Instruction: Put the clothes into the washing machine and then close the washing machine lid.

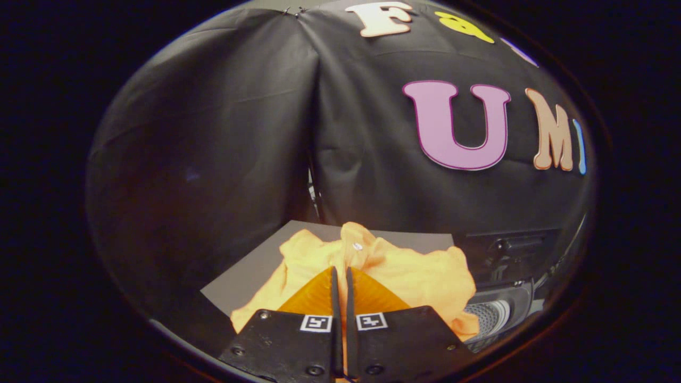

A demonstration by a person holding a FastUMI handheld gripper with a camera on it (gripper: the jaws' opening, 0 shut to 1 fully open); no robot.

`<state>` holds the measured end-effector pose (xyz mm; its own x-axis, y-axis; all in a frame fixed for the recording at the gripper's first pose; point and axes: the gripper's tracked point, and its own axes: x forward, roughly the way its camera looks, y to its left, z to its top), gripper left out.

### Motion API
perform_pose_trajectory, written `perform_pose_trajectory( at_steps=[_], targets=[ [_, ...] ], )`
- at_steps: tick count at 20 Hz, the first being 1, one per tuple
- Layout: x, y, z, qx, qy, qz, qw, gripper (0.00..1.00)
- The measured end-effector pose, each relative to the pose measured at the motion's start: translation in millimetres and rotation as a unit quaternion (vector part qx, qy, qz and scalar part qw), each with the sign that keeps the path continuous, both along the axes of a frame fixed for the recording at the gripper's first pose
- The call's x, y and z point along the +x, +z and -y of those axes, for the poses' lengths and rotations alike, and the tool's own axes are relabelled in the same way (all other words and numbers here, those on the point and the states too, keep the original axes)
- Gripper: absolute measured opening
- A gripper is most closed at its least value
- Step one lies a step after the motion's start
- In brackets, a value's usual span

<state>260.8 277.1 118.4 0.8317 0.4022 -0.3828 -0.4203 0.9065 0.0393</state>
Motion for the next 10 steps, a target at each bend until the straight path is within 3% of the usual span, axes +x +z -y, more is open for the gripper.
perform_pose_trajectory(
  at_steps=[6,10],
  targets=[
    [3.8,108.4,90.6,0.048,-0.056,0.093,0.993,0.02],
    [6.9,148.0,156.6,0.03,-0.088,0.129,0.987,0.02]
  ],
)
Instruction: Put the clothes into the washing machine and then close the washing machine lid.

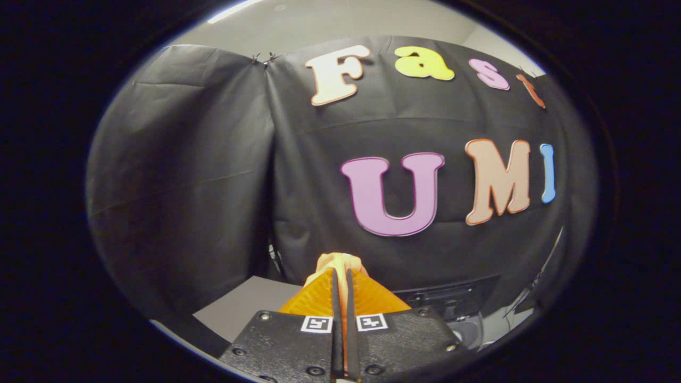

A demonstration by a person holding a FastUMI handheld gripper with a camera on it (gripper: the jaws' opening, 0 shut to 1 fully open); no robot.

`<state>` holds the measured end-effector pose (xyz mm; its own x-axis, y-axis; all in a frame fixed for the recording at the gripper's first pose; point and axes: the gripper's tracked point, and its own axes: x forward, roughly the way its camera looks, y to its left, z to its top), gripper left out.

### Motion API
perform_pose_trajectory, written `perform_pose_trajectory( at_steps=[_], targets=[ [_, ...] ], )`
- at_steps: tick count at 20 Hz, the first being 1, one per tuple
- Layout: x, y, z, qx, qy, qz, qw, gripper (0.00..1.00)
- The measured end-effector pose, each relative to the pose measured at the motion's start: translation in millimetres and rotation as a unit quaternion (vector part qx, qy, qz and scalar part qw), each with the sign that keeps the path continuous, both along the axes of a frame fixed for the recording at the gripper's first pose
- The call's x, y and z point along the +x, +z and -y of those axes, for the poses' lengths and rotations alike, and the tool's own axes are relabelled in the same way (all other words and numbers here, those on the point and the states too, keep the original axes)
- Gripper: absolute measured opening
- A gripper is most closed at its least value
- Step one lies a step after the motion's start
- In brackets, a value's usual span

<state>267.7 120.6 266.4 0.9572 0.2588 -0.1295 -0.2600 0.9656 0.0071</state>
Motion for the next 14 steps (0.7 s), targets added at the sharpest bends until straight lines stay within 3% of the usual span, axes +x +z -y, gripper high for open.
perform_pose_trajectory(
  at_steps=[7,14],
  targets=[
    [-0.2,33.7,72.9,-0.026,-0.044,0.056,0.997,0.02],
    [24.2,-37.0,126.9,-0.069,-0.069,0.017,0.995,0.02]
  ],
)
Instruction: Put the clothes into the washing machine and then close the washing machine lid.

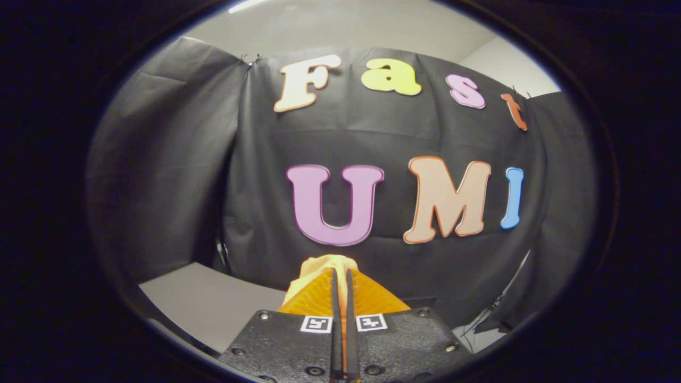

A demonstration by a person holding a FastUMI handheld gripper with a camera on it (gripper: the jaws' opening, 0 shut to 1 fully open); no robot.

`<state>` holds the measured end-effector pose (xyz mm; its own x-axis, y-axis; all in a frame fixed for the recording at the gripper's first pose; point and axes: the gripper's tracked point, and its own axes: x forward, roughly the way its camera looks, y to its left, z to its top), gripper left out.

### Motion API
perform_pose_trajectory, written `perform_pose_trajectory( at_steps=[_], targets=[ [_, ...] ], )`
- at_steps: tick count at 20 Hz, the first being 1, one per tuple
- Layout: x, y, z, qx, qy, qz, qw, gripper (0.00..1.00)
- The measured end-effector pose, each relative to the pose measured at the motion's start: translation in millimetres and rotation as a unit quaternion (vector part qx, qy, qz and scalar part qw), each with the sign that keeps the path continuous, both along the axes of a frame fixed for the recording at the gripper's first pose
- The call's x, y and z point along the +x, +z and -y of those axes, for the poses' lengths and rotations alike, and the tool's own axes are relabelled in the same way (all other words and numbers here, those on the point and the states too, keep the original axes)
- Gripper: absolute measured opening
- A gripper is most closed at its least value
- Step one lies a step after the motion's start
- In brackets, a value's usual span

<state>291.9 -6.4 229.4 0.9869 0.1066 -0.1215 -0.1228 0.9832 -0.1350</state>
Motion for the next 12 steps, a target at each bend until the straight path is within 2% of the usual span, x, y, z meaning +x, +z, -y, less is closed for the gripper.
perform_pose_trajectory(
  at_steps=[8,12],
  targets=[
    [21.8,-147.2,58.5,0.003,-0.038,-0.101,0.994,0.03],
    [22.2,-210.3,75.1,0.04,-0.057,-0.137,0.988,0.03]
  ],
)
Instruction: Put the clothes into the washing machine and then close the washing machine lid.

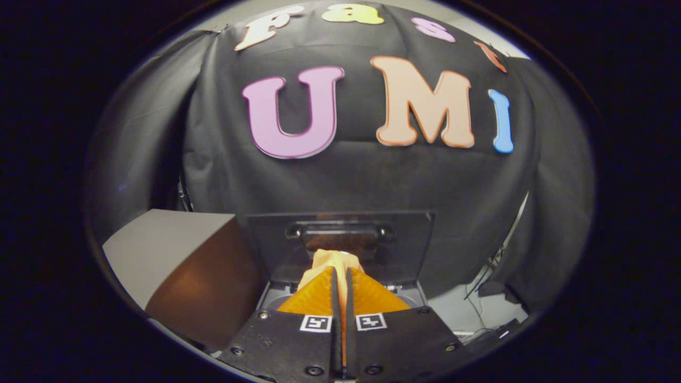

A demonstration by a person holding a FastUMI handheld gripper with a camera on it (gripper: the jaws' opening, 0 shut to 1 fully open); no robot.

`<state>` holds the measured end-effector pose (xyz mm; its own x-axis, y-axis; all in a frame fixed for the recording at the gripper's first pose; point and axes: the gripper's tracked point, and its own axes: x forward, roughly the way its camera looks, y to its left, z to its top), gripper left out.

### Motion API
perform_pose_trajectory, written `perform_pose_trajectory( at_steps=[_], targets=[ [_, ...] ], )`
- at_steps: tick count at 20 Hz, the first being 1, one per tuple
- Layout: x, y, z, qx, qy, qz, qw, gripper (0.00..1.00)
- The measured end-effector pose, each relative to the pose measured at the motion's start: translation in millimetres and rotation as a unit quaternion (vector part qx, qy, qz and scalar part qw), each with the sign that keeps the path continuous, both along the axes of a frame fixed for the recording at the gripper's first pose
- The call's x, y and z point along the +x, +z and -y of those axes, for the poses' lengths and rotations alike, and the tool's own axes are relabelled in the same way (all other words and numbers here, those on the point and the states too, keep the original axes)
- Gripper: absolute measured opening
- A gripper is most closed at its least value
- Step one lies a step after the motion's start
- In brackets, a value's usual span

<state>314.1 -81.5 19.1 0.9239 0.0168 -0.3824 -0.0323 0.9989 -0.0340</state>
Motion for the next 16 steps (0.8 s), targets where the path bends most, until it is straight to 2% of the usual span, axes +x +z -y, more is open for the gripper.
perform_pose_trajectory(
  at_steps=[3,5,8,10,13,16],
  targets=[
    [-5.5,-48.7,10.1,-0.007,-0.007,-0.028,1.0,0.03],
    [-9.9,-73.4,12.1,0.012,-0.013,-0.044,0.999,0.03],
    [-14.3,-89.0,15.8,0.01,-0.027,-0.049,0.998,0.05],
    [-16.7,-89.7,19.3,-0.025,-0.019,-0.042,0.999,0.2],
    [-16.0,-91.2,1.6,-0.013,0.0,-0.053,0.998,0.42],
    [-14.8,-89.9,2.0,-0.041,-0.01,-0.056,0.998,0.69]
  ],
)
